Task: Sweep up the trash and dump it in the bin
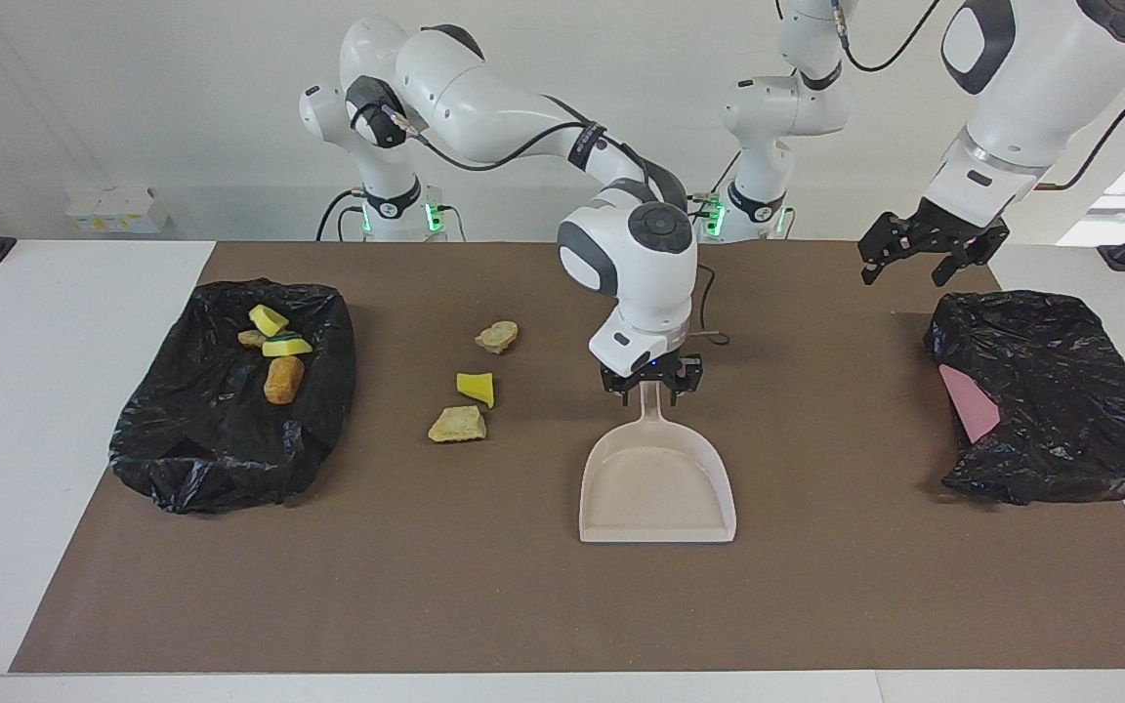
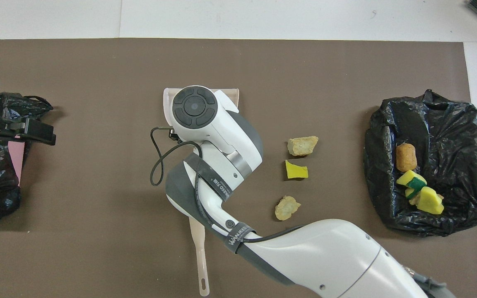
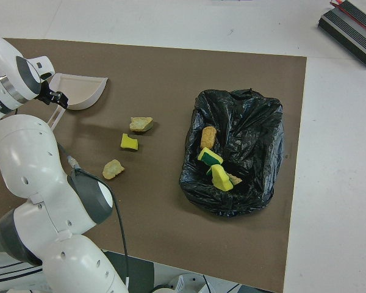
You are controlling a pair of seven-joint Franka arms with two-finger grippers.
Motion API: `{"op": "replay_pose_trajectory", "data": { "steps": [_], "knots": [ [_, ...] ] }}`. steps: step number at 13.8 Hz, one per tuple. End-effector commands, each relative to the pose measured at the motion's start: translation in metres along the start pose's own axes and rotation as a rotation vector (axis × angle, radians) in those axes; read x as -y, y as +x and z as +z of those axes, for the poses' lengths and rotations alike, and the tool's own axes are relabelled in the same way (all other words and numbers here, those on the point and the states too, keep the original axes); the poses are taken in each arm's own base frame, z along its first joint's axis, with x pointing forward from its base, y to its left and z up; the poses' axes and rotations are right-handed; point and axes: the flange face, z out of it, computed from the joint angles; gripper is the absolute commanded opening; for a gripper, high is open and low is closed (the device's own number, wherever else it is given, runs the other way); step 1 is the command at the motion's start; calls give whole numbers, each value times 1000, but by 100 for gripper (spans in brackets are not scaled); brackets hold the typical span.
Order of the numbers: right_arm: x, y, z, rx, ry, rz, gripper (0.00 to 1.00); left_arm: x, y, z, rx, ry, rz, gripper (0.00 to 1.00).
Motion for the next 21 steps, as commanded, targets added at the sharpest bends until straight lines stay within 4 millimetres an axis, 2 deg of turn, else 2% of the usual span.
{"op": "replay_pose_trajectory", "data": {
  "steps": [1,3,7,11,12,13,14,16,21],
  "knots": [
    [-7,-40,-19,30,-28,1,100,-1,-7,-3,6,20,12,100],
    [-13,-67,-30,34,-59,-24,100,-1,-6,-3,4,19,13,100],
    [-5,-146,-28,119,-76,-84,100,-3,0,1,-9,11,12,100],
    [-14,-224,-12,170,-68,-135,100,-46,17,17,-54,2,67,100],
    [-21,-243,-4,162,-51,-144,100,-56,22,28,-52,1,68,100],
    [-29,-262,5,144,-42,-162,100,-75,24,36,-53,0,79,100],
    [-32,-274,15,144,-44,-175,100,-86,29,48,-50,-1,74,100],
    [-21,-309,22,190,-35,-189,100,-114,33,70,-47,-3,67,100],
    [-30,-335,25,203,-45,-216,100,-187,36,147,-31,-2,58,100]
  ]
}}
